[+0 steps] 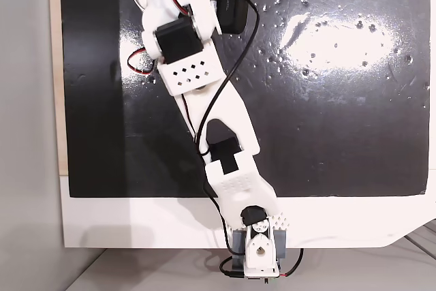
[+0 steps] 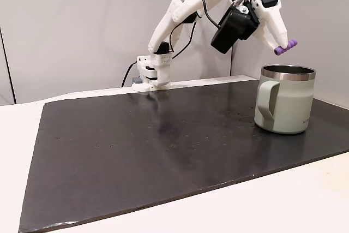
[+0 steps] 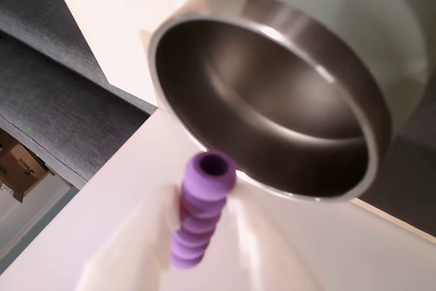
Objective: Grasp a pengrip and put it in the cup.
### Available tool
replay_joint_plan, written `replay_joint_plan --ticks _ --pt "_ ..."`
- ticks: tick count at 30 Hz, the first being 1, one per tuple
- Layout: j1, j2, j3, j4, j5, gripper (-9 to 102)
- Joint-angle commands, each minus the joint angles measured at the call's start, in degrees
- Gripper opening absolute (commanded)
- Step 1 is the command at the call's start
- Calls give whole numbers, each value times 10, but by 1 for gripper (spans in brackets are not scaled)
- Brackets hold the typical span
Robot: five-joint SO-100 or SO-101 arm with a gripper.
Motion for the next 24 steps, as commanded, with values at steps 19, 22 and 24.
replay_joint_plan --ticks 19,22,24 --pt "-4 -2 -47 11 44 18" --pt "-7 1 -47 12 44 18" --pt "-11 2 -47 12 43 18"
